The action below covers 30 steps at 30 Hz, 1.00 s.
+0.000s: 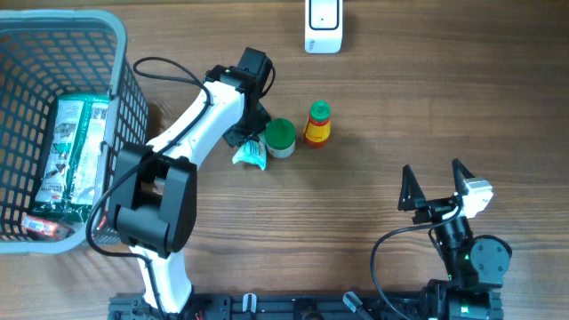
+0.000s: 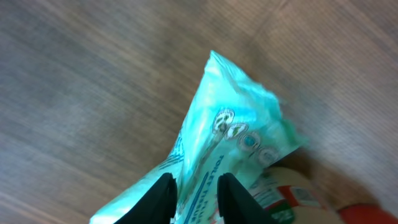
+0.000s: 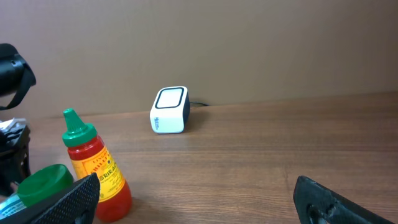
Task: Scan the item barcode
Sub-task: 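Lay the green snack bag on the table beside the jar, then reach the left gripper into the basket and grasp the orange packet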
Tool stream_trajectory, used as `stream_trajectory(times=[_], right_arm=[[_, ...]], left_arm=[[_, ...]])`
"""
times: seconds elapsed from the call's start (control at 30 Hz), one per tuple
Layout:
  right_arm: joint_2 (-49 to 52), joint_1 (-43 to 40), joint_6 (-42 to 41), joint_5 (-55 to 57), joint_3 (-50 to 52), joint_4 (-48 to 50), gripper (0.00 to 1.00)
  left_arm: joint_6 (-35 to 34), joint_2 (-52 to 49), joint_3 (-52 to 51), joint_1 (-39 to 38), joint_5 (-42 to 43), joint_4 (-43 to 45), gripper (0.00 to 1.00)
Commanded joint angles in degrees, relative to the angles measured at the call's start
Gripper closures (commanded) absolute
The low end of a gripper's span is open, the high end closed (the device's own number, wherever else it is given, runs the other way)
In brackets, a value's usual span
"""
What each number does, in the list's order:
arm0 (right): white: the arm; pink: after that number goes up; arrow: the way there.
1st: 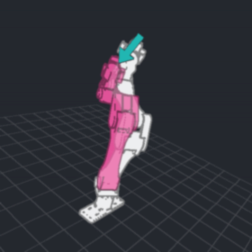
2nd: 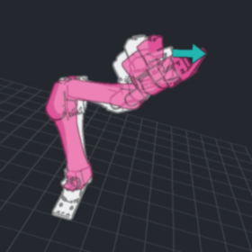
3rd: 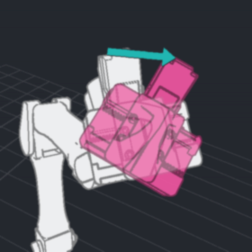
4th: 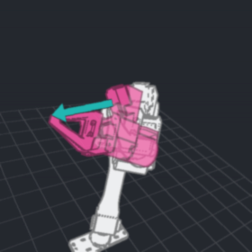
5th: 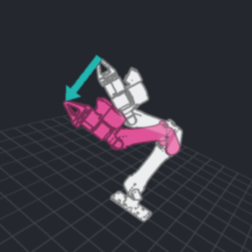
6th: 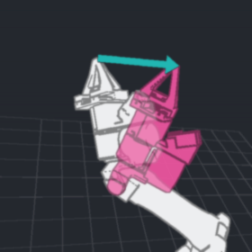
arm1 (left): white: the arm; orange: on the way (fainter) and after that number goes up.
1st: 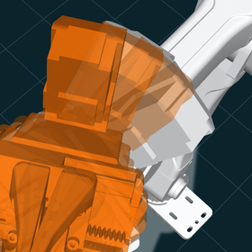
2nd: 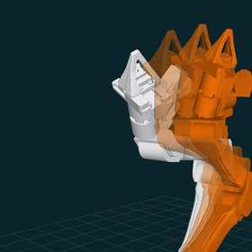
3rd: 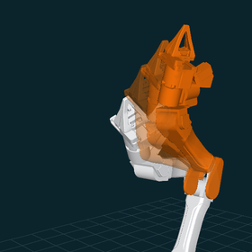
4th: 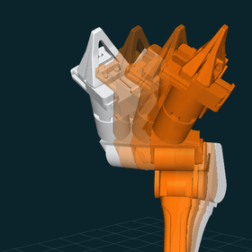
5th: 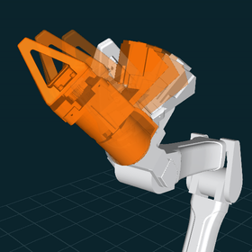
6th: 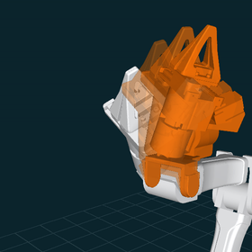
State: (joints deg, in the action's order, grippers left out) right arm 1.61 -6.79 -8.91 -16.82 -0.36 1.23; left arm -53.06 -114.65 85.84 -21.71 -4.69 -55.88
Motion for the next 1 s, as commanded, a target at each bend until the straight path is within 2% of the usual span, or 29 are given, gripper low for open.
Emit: stream_trajectory(times=[0.0, 0.03, 0.1, 0.13, 0.2, 0.27, 0.37, 0.43, 0.57, 0.6, 0.7, 0.8, 0.97], right_arm=[[-0.2, -0.1, -0.1, 0.5, 0.1, 0.1, 0.00], [-0.2, -0.1, -0.1, 0.5, 0.1, 0.1, 0.00], [-0.2, -0.1, -0.1, 0.6, 0.1, 0.1, 0.00], [-0.2, -0.1, -0.1, 0.5, 0.1, 0.1, 0.00], [-0.2, -0.1, -0.1, 0.6, 0.1, 0.1, 0.00], [-0.2, -0.1, -0.1, 0.5, 0.1, 0.1, 0.00], [-0.2, -0.1, -0.1, 0.6, 0.1, 0.1, 0.00], [-0.2, -0.1, -0.1, 0.5, 0.1, 0.1, 0.00], [-0.2, -0.1, -0.1, 0.5, 0.1, 0.1, 0.00], [-0.2, -0.1, -0.1, 0.5, 0.1, 0.1, 0.00], [-0.2, -0.1, -0.1, 0.5, 0.1, 0.1, 0.00], [-0.2, -0.1, -0.1, 0.5, 0.1, 0.1, 0.00], [-0.2, -0.1, -0.1, 0.6, 0.1, 0.1, 0.00]], left_arm=[[-0.3, 0.5, 0.3, -0.2, -0.9, -2.3, 0.61], [-0.1, 1.2, 0.3, -0.1, -1.0, -2.6, 0.59], [-0.1, 3.9, 0.4, 0.5, -1.4, -3.2, 0.27], [0.1, 5.4, 0.8, 0.9, -1.4, -3.6, 0.17], [1.0, 10.1, 3.1, 2.3, -1.4, -5.5, 0.09], [5.0, 13.8, 4.8, 3.1, -1.4, -5.5, 0.08], [11.5, 20.4, 7.7, 4.5, -1.4, -5.2, 0.00], [18.9, 24.5, 9.2, 5.6, -1.4, -4.8, 0.00], [29.2, 32.4, 10.3, 9.4, -2.2, -2.7, 0.00], [30.1, 34.4, 10.3, 10.8, -4.3, -1.5, 0.00], [30.4, 40.5, 10.3, 16.2, -18.0, 1.9, 0.00], [30.4, 42.8, 10.3, 21.5, -26.2, 2.1, 0.00], [30.1, 42.1, 10.0, 33.2, -27.3, -2.6, 0.00]])
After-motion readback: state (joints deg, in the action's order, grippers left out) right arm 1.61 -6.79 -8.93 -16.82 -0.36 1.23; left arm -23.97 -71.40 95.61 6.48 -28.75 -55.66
